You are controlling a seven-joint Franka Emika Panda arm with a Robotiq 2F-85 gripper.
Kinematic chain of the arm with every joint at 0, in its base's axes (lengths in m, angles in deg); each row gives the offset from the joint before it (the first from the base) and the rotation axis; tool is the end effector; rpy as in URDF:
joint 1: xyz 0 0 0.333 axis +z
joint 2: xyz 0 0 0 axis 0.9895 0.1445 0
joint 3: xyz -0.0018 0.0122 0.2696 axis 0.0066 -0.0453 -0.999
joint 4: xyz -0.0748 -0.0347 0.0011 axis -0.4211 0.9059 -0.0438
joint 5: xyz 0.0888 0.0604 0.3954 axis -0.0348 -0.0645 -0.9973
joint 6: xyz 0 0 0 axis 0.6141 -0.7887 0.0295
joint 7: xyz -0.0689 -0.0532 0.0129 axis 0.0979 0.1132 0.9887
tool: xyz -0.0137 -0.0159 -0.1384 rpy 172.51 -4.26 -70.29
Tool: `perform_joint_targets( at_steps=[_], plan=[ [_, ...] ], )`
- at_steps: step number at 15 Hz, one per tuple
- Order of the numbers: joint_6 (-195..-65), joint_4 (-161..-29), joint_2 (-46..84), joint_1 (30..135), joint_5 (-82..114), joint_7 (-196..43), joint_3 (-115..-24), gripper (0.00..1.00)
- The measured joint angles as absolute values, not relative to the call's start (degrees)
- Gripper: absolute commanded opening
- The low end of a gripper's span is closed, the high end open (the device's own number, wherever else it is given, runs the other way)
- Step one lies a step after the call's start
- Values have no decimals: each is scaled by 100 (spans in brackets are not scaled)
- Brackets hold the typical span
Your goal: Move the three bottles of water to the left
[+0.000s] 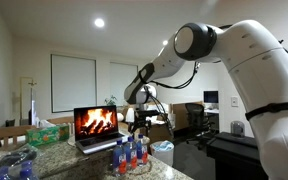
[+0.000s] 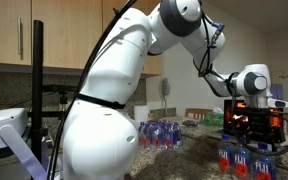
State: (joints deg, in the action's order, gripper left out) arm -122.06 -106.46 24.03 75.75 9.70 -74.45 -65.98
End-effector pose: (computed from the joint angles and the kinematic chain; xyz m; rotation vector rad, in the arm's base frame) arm 0.6263 -0.1432 0.2540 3.1015 -0.4784 0.0441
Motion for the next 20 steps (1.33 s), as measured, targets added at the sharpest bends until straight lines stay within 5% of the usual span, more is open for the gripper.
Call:
perform_joint_targets(
  at_steps=[9,20],
  plan=[
    [-11811,-10277,2636,7553,989,-7446,-6486,15],
    [-11429,-10264,2366,7678,1522,-7480,-6484,15]
  ],
)
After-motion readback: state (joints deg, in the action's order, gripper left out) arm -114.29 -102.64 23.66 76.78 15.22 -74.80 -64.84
